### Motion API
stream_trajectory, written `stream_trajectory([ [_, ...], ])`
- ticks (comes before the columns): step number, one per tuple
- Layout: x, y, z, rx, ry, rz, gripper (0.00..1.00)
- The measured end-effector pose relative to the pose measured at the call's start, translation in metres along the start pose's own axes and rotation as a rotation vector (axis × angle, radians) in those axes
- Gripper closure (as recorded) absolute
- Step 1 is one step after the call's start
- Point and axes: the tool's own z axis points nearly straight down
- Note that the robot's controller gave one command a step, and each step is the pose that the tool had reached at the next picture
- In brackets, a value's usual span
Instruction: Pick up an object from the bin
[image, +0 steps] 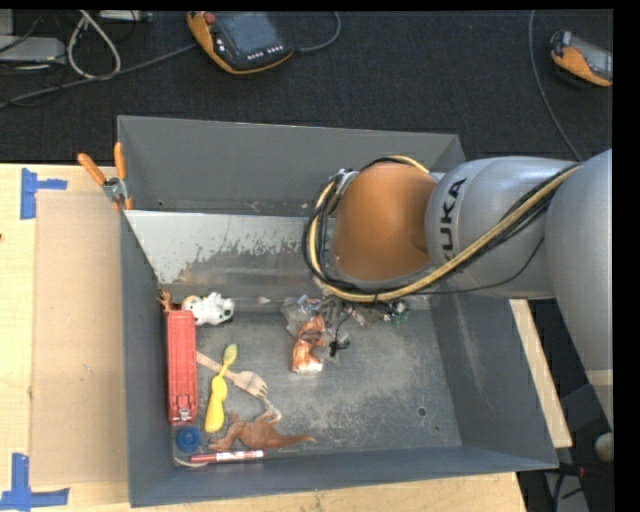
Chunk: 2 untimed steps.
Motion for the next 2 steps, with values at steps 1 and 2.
stream_trajectory([
  [1, 0.000, 0.001, -0.011, 0.000, 0.001, 0.001, 1.00],
  [2, 0.001, 0.002, -0.054, -0.005, 0.007, 0.004, 1.00],
])
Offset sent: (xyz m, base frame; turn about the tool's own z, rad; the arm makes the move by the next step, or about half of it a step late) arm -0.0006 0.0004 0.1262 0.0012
